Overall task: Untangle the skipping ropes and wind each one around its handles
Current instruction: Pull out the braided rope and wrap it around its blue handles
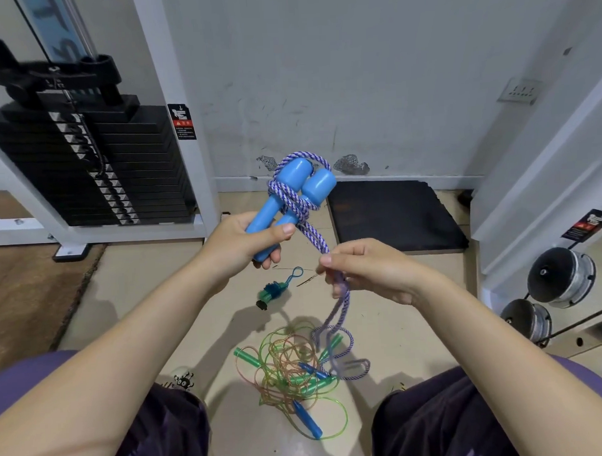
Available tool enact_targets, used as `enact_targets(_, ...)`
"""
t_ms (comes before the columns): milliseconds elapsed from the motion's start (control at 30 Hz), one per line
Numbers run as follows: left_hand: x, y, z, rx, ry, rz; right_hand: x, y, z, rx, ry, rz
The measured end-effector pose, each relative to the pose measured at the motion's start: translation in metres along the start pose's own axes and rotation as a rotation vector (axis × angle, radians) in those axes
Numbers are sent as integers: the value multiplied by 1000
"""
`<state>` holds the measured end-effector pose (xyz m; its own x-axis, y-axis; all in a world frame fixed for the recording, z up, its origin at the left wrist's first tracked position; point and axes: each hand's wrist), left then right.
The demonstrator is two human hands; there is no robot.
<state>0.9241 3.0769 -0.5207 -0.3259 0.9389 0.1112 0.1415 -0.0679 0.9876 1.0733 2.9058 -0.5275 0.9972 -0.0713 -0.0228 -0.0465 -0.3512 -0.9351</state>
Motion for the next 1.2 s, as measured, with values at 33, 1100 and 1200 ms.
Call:
enact_targets(33, 0, 0, 0, -1, -10, 2, -1, 1, 2, 6, 30, 10)
enact_targets(1100, -19, 3, -6, 342, -639, 561, -7, -15, -6, 254, 385, -615)
enact_targets(1200, -16, 8, -7, 322, -642, 529, -9, -14, -2, 307, 343, -578)
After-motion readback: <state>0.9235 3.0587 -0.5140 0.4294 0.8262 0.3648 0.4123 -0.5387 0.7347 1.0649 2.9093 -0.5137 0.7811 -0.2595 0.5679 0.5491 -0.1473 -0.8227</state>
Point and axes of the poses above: each hand's wrist, its own z-axis towards the middle knuckle, its own x-axis out of the back of the hand, y = z × x, and after that the axes turned 14 degrees about -y, right-handed
